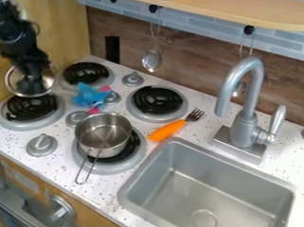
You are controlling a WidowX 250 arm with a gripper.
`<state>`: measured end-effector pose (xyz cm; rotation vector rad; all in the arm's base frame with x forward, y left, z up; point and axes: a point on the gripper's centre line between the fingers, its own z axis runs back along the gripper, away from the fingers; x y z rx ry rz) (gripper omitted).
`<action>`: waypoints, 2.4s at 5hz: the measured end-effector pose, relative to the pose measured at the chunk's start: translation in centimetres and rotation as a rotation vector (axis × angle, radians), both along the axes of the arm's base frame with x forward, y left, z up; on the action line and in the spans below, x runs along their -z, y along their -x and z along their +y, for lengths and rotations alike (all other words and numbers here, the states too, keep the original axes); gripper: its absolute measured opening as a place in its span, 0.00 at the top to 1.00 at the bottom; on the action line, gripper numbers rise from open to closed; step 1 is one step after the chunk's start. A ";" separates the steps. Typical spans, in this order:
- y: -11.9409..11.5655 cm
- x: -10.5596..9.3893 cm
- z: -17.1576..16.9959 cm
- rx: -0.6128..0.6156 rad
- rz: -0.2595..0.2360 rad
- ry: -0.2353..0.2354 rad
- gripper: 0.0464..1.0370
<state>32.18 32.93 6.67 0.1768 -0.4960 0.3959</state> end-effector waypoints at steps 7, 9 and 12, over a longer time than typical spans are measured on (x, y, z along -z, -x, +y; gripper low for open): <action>-0.2 5.6 1.8 0.002 0.105 0.161 0.69; 0.4 5.9 2.3 -0.049 0.122 0.143 0.10; 0.1 0.0 -1.9 0.184 -0.050 0.081 0.04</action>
